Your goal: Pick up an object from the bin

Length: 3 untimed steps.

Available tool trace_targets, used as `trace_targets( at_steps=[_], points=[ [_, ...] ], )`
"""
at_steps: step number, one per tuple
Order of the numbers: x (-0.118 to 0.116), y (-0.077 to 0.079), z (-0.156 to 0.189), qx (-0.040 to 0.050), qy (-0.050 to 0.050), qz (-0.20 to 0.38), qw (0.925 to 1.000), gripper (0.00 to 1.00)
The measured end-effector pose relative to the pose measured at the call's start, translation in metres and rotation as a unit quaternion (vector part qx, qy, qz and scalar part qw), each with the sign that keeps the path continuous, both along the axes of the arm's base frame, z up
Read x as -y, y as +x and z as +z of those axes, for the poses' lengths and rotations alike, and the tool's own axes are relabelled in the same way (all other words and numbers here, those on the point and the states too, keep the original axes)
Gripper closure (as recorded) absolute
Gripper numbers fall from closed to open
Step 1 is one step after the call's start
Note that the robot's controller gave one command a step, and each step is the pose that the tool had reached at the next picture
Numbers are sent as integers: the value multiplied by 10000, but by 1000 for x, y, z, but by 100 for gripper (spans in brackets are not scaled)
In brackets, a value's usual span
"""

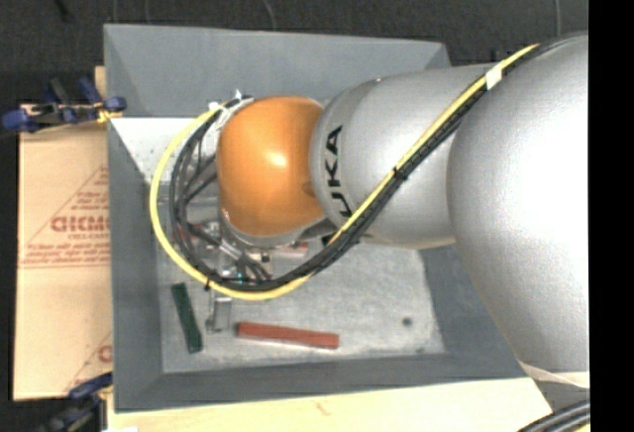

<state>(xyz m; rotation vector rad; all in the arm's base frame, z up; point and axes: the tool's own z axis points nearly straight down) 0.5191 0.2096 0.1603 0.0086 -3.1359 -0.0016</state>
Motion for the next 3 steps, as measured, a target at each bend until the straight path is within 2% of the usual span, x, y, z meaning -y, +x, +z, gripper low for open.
trace_targets(
  at_steps=[1,2,3],
  points=[
    [1,2,5,36,10,-19,10000,0],
    [16,-5,-30,68,22,-286,9996,0],
    [42,-20,-72,37,3,-395,9992,0]
  ],
)
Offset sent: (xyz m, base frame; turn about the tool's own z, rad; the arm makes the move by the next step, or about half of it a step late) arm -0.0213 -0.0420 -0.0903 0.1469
